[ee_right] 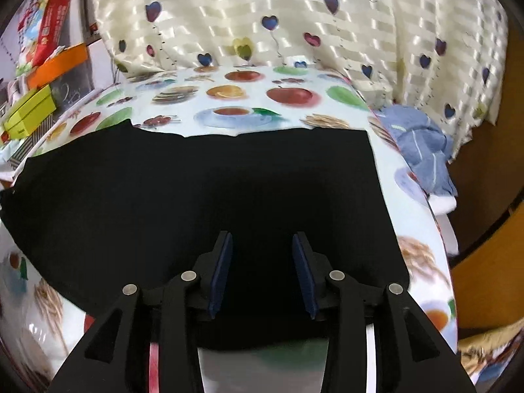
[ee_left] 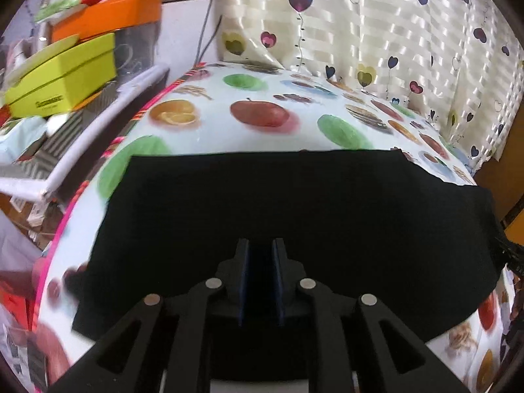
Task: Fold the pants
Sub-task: 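Open both grippers and release the folded pants, then move both open grippers back over the folded black pants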
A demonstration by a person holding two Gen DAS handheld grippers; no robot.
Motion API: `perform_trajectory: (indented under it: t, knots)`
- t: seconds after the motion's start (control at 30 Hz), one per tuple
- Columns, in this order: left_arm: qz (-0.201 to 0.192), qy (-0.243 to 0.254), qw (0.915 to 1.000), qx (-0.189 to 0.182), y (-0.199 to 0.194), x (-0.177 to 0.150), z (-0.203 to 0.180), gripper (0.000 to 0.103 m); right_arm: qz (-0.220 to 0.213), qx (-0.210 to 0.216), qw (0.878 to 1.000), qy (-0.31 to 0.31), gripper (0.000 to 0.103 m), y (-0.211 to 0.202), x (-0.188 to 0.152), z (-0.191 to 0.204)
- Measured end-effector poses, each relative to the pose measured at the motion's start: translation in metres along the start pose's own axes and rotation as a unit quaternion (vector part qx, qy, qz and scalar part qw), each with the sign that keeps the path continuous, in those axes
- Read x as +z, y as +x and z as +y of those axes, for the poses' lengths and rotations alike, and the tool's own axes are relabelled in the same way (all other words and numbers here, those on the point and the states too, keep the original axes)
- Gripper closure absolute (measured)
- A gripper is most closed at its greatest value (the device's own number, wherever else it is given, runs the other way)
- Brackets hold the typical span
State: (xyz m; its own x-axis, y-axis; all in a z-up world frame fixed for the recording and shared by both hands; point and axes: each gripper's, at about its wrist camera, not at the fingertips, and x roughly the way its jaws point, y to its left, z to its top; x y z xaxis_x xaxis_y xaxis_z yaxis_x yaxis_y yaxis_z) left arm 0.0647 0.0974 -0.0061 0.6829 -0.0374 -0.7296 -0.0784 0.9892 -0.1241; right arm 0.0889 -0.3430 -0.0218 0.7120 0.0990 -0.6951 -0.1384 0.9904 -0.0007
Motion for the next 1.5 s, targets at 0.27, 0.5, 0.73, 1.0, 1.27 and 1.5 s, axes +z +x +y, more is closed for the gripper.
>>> perform_trajectory:
  t: [0.27, 0.5, 0.73, 1.0, 1.27, 1.5]
  knots:
    - [-0.003, -0.008, 0.9999, -0.007, -0.026, -0.031, 0.007, 0.085, 0.005, 0.01, 1.0, -0.024, 0.058, -0.012, -0.023, 0.019]
    - [-0.013, -0.019, 0.9997, -0.011, -0.036, -0.045, 0.009, 0.086, 0.016, 0.025, 1.0, 0.008, 0.058, -0.016, -0.034, 0.009]
    - [-0.021, 0.001, 0.9997, -0.016, -0.044, -0.056, 0.008, 0.085, 0.024, 0.022, 0.999, 0.009, 0.057, -0.028, -0.046, 0.007]
    - [-0.012, -0.008, 0.9993, -0.034, -0.044, -0.054, 0.014, 0.085, 0.029, 0.009, 1.0, -0.003, 0.057, -0.034, -0.048, 0.013]
    - [-0.03, -0.038, 0.9988, 0.008, -0.056, -0.054, 0.025, 0.085, -0.023, 0.009, 1.0, 0.017, 0.057, -0.048, -0.031, 0.011]
    - [-0.021, -0.074, 0.9968, 0.023, -0.053, -0.058, 0.044, 0.085, 0.011, 0.006, 0.999, 0.044, 0.057, -0.024, -0.034, 0.005]
